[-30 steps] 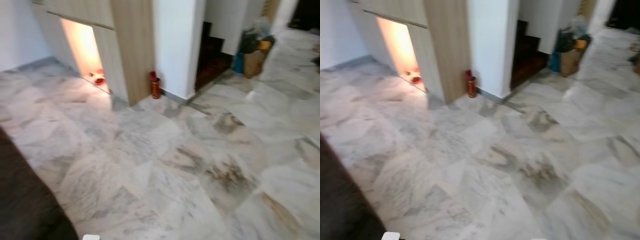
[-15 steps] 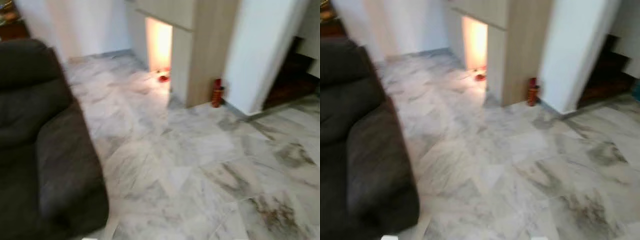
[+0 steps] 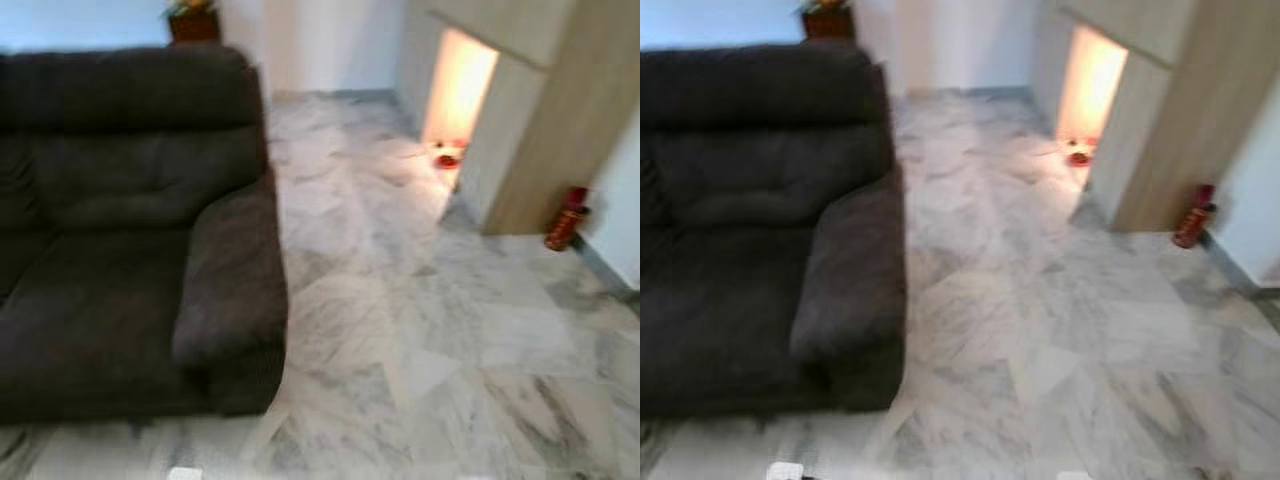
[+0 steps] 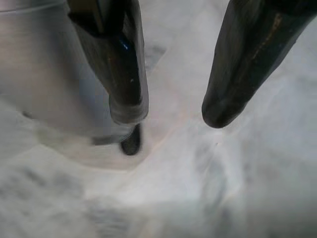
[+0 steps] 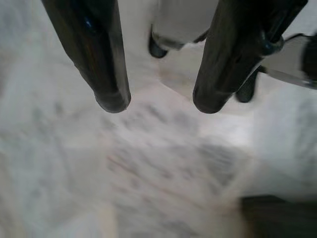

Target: Move the pillow to the sofa from floor

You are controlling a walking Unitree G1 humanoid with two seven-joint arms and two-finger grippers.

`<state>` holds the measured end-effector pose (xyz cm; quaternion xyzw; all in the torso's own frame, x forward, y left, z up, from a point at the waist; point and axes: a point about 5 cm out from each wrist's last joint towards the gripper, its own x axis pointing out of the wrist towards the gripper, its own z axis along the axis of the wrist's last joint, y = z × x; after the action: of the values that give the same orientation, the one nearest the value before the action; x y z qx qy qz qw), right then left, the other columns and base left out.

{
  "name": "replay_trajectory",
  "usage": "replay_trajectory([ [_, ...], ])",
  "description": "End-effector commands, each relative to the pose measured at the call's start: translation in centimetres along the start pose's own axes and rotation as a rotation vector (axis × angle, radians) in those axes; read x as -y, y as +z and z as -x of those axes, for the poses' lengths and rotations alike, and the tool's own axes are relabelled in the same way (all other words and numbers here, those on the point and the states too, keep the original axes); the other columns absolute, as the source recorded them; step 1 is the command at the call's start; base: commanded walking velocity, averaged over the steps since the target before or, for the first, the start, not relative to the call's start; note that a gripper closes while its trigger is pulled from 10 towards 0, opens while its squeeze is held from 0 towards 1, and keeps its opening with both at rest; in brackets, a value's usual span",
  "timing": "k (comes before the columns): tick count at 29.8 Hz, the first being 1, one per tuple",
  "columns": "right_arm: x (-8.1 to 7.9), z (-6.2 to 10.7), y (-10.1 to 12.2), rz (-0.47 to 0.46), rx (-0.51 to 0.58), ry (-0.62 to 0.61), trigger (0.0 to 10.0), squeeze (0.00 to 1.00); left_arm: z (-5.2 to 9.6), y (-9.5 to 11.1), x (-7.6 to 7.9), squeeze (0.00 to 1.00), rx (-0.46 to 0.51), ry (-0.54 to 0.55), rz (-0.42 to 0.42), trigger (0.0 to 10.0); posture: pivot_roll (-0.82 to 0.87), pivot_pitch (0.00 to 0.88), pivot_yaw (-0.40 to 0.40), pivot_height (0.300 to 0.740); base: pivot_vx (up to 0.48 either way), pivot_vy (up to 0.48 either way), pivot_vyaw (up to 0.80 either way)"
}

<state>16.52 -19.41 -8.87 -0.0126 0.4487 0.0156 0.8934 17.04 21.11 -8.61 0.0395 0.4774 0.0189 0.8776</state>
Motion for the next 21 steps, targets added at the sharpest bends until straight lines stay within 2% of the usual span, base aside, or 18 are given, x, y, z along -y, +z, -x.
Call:
replay_trajectory([
  [1,0.55,0.25,-0.74,-0.016,-0.022,-0.023,10.0,0.0,0.02,-0.28,0.23,0.0,-0.012,-0.014,-0.02,10.0,-0.06,0.033,0.022,0.74,0.0,0.0,0.8],
  [7,0.03,0.24,-1.07,-0.058,-0.031,-0.017,10.0,0.0,0.03,0.01,-0.14,0.0,-0.002,-0.018,-0.058,10.0,-0.06,0.023,0.038,0.74,0.0,0.0,0.74],
  [8,-0.02,0.24,-1.14,-0.102,-0.031,-0.025,10.0,0.0,0.02,0.11,-0.17,0.0,0.001,-0.019,-0.058,10.0,-0.06,0.021,0.042,0.74,0.0,0.0,0.0],
  [10,-0.07,0.23,-1.21,-0.134,-0.035,-0.035,10.0,0.0,0.01,0.17,-0.19,0.0,0.002,-0.022,-0.068,10.0,-0.06,0.016,0.045,0.74,0.0,0.0,0.0],
  [15,-0.15,0.24,-1.3,-0.167,-0.036,-0.036,10.0,0.0,0.0,0.15,-0.06,0.0,-0.002,-0.031,-0.079,10.0,-0.06,0.013,0.047,0.74,0.0,0.0,0.0],
  [21,0.12,0.23,-1.18,-0.196,-0.031,-0.054,10.0,0.0,0.05,-0.31,0.01,0.0,-0.02,-0.026,-0.081,10.0,-0.06,0.019,0.043,0.74,0.0,0.434,0.0],
])
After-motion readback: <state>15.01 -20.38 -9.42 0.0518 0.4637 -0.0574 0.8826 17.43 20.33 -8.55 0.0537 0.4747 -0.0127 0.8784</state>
